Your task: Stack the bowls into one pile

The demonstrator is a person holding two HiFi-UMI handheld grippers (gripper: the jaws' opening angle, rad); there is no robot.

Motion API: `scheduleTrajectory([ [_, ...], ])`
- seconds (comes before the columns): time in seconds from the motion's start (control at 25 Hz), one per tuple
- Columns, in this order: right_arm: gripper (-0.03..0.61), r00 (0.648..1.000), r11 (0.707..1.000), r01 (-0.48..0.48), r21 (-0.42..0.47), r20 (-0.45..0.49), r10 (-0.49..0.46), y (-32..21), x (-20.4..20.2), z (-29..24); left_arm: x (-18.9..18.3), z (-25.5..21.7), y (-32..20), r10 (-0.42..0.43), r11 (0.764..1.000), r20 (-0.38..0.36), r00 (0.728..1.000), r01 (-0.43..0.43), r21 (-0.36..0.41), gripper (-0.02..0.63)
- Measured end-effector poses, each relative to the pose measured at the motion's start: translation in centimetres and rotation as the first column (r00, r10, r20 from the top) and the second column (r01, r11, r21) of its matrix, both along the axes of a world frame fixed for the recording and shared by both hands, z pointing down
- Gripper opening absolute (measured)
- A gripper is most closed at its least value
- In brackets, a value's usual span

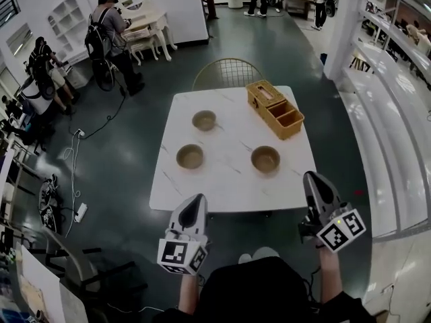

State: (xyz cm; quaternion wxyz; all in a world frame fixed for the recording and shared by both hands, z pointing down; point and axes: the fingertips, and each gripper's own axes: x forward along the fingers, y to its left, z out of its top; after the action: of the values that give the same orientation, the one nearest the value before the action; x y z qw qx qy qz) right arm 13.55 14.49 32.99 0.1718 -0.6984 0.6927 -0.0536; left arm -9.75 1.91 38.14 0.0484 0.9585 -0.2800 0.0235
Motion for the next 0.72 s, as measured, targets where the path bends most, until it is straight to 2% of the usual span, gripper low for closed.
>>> scheduleTrajectory([
  [0.36, 0.014, 1.000, 0.998, 0.019, -0.058, 0.008, -0.019, -3.7, 2.0, 1.9, 3.0, 2.1, -2.8, 0.005, 0.998, -0.003, 1.000, -0.006, -0.070, 0.014],
  [0.72, 0.014, 0.998, 0.982, 0.062, -0.177, 0.045, -0.055, -9.2, 5.8, 5.7, 7.7, 5.3, -5.9, 0.011, 0.988, 0.052, 0.999, -0.003, -0.155, 0.014],
])
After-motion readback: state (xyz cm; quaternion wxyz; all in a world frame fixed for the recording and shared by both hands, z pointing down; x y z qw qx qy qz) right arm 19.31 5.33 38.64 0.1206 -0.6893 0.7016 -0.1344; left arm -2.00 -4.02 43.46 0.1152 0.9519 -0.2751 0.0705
